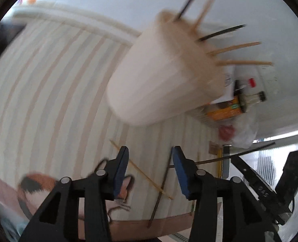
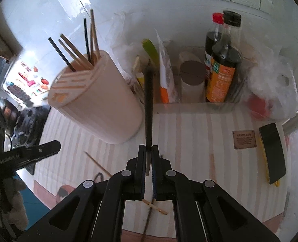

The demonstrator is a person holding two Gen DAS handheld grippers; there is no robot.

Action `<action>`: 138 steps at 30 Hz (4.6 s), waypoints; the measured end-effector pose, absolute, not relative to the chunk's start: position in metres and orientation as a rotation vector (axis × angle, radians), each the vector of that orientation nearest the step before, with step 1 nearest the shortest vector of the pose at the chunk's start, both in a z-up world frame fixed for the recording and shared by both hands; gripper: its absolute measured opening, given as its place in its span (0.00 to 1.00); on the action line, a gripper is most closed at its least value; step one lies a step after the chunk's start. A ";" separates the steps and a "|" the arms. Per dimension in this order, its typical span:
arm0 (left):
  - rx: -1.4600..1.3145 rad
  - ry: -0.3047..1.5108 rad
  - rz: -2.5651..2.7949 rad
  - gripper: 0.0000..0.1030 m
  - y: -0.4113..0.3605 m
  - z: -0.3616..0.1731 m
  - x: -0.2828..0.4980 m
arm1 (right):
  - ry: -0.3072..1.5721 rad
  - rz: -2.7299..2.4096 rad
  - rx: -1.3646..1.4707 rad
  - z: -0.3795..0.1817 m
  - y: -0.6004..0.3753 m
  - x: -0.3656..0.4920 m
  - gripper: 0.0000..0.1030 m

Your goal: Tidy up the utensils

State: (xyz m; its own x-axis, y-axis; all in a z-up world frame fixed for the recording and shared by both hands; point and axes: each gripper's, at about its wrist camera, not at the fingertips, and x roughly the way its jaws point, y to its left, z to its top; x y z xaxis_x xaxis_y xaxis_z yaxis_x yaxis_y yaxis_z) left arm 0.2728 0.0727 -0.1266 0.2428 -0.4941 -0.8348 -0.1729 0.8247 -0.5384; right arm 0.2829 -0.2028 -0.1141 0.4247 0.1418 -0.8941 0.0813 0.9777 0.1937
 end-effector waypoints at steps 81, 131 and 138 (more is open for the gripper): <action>-0.015 1.514 -0.112 0.04 -0.015 -0.252 0.257 | 1.470 -0.219 0.565 -0.263 -0.322 0.290 0.06; -0.007 1.364 -0.185 0.03 -0.004 -0.174 0.241 | 1.445 0.038 0.129 -0.215 -0.199 0.248 0.05; -0.067 1.215 -0.167 0.03 0.019 -0.119 0.238 | 1.293 0.086 0.133 -0.156 -0.196 0.252 0.05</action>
State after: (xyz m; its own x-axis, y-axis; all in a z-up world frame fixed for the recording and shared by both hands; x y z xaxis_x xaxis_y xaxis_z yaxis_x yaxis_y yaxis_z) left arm 0.2383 0.0195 -0.1187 0.3383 -0.1637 -0.9267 0.0919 0.9858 -0.1406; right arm 0.2521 -0.1964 -0.1564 0.2730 0.1383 -0.9520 0.0111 0.9891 0.1468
